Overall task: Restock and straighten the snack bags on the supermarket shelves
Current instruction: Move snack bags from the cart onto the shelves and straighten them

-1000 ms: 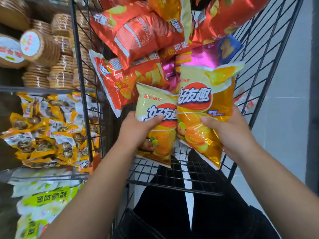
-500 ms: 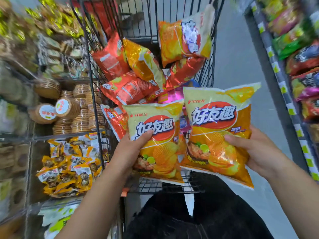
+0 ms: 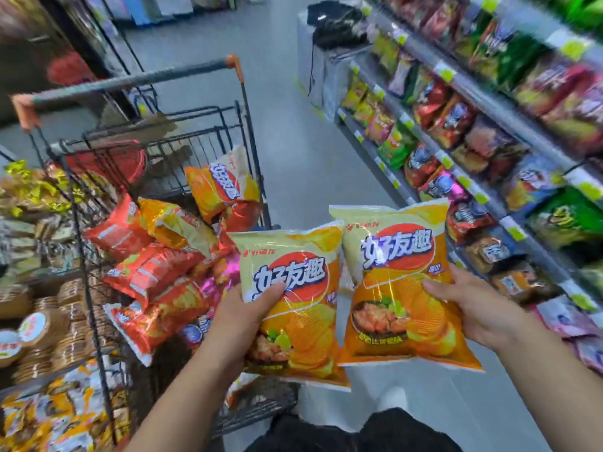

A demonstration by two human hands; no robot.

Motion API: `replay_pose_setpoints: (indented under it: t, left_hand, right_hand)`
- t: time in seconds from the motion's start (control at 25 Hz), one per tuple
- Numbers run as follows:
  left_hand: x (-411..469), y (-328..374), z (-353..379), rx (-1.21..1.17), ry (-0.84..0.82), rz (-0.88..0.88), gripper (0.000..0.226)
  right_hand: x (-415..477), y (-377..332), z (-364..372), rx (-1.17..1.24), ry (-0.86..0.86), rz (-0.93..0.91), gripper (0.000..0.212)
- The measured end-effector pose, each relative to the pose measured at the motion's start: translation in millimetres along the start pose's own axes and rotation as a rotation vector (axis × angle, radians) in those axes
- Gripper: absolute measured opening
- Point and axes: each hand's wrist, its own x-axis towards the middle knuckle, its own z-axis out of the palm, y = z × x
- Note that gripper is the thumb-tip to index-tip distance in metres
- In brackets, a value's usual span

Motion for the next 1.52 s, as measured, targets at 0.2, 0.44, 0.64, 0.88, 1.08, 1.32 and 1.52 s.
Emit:
replay_pose_setpoints:
  t: [0.2, 0.44, 0.64, 0.88, 1.08, 1.32, 1.52]
  left_hand:
    - [4.0, 9.7, 140.0, 0.033, -0.114, 0.009, 0.035]
    - [20.0, 35.6, 280.7, 0.163, -0.280, 0.068, 0.051]
    - [31.5, 70.6, 352.7, 0.225, -0.318, 0.150, 0.031]
    - [71.2, 130.3, 399.0, 0.204, -0.356, 0.206, 0.021]
    - [129.4, 190.9, 429.0, 0.206, -0.432, 0.258, 0.023]
    - [207.4, 284.5, 459.9, 0.220, -0.523, 0.339, 0.036]
    - [250.5, 349.2, 498.7, 0.283, -0.599, 0.384, 0.039]
  right_hand:
    - [-36.4, -29.3, -107.8, 0.138, 0.019, -0.085, 0.107]
    - [-77.7, -70.7, -214.1, 0.211, 0.175, -0.191, 0.109]
    - [-95.8, -111.9, -252.7, 0.143, 0.294, -0.322, 0.074]
    - [-76.7, -170.2, -275.7, 0.156, 0.384, -0.398, 0.075]
    - [-47.9, -238.2, -285.0, 0.123, 0.433, -0.465, 0.079]
    - [-4.3, -328.8, -277.7, 0.147, 0.487, -0.550, 0.059]
    - [12.5, -386.8, -287.9, 0.174, 0.509, -0.649, 0.081]
